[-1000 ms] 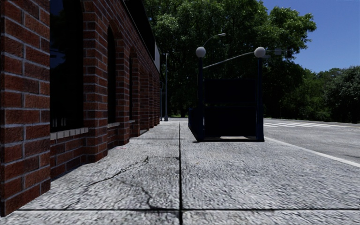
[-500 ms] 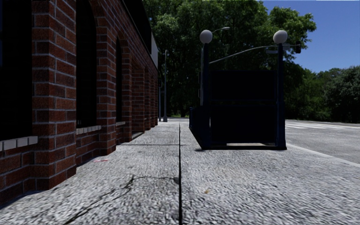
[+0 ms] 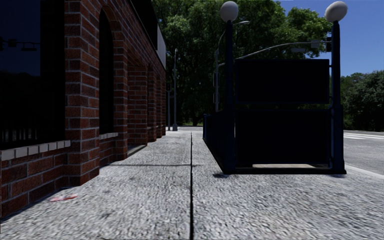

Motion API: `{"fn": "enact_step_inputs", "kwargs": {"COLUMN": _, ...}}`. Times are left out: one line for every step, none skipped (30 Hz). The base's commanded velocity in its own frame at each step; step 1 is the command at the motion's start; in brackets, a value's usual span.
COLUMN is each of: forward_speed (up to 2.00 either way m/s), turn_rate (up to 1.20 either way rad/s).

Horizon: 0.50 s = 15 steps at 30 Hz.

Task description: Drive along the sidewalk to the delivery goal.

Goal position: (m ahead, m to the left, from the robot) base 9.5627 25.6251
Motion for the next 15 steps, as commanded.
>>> {"fn": "enact_step_inputs", "kwargs": {"forward_speed": 2.0, "turn_rate": 0.02}}
{"fn": "enact_step_inputs", "kwargs": {"forward_speed": 2.0, "turn_rate": 0.05}}
{"fn": "enact_step_inputs", "kwargs": {"forward_speed": 2.0, "turn_rate": 0.08}}
{"fn": "enact_step_inputs", "kwargs": {"forward_speed": 2.0, "turn_rate": 0.12}}
{"fn": "enact_step_inputs", "kwargs": {"forward_speed": 2.0, "turn_rate": 0.13}}
{"fn": "enact_step_inputs", "kwargs": {"forward_speed": 2.0, "turn_rate": 0.13}}
{"fn": "enact_step_inputs", "kwargs": {"forward_speed": 2.0, "turn_rate": 0.14}}
{"fn": "enact_step_inputs", "kwargs": {"forward_speed": 2.0, "turn_rate": 0.16}}
{"fn": "enact_step_inputs", "kwargs": {"forward_speed": 2.0, "turn_rate": 0.17}}
{"fn": "enact_step_inputs", "kwargs": {"forward_speed": 2.0, "turn_rate": 0.17}}
{"fn": "enact_step_inputs", "kwargs": {"forward_speed": 2.0, "turn_rate": 0.17}}
{"fn": "enact_step_inputs", "kwargs": {"forward_speed": 2.0, "turn_rate": 0.17}}
{"fn": "enact_step_inputs", "kwargs": {"forward_speed": 2.0, "turn_rate": 0.16}}
{"fn": "enact_step_inputs", "kwargs": {"forward_speed": 2.0, "turn_rate": 0.16}}
{"fn": "enact_step_inputs", "kwargs": {"forward_speed": 2.0, "turn_rate": 0.0}}
